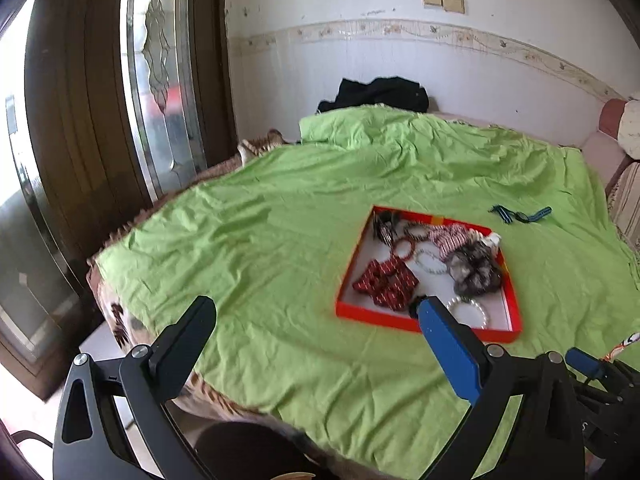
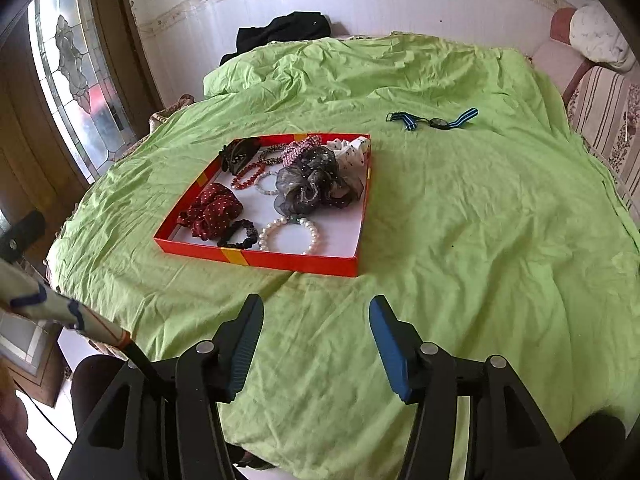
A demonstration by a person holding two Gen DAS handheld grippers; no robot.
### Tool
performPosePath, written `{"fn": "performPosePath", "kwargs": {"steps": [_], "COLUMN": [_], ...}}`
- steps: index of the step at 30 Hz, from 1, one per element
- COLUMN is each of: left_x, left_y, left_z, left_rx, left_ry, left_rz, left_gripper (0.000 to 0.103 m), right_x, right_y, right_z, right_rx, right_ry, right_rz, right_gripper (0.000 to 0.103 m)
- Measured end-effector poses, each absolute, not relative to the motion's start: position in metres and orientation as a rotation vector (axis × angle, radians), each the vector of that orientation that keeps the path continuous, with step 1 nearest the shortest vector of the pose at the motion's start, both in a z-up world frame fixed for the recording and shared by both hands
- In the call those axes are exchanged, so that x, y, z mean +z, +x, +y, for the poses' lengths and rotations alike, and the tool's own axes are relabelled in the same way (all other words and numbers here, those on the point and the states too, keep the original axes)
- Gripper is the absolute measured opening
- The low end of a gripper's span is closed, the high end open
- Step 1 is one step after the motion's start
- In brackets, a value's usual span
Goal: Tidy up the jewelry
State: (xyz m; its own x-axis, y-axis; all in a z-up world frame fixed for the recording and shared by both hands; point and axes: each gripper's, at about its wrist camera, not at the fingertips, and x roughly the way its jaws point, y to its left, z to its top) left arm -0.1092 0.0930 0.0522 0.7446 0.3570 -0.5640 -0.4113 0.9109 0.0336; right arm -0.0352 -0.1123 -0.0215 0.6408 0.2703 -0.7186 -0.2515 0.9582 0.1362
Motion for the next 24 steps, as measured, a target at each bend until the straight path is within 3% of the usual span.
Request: {"fn": "performPosePath", "kwargs": {"steps": [24], "left_x": [0.035], "left_y": [-0.112], "left_z": [0.083], "left_rx": [0.318], "left_ry": [-0.143], "left_rz": [0.713], "left_gripper": [0.101], "right_x": [-0.019], "right_y": [-0.048], "right_z": [-0.113], "right_rx": [0.205], "right_ry": [-0.029], "right_rz": [0.779], "right_gripper": [0.07]}}
